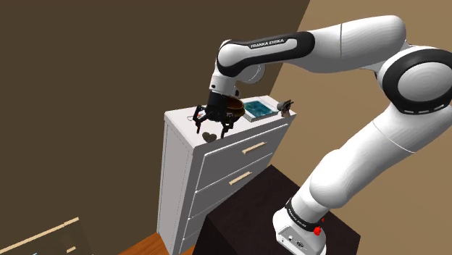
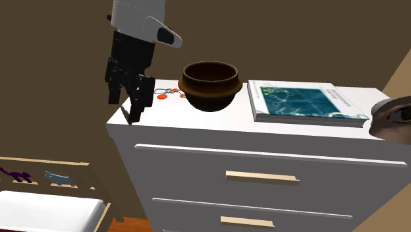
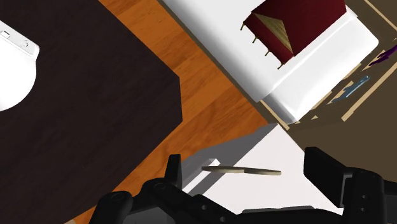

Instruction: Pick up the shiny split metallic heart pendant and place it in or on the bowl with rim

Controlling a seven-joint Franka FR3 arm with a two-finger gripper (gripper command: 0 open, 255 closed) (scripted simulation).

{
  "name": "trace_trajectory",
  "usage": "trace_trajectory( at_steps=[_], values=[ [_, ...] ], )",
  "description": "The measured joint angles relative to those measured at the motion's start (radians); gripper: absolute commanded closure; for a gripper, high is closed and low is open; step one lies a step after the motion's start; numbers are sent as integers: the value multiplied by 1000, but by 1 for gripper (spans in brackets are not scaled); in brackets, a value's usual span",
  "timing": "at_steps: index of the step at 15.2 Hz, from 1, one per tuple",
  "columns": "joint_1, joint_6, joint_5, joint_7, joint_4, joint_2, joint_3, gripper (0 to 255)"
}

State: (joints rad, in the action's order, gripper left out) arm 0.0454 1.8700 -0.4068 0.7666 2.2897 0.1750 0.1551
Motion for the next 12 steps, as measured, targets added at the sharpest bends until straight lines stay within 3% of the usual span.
trace_trajectory(
  at_steps=[6, 7, 12],
  values=[
    [2, 9, -3, 0, 9, 2, 2, 0],
    [2, 9, -3, 0, 9, 2, 2, 255],
    [2, 8, -3, 0, 9, 2, 2, 255]
  ],
)
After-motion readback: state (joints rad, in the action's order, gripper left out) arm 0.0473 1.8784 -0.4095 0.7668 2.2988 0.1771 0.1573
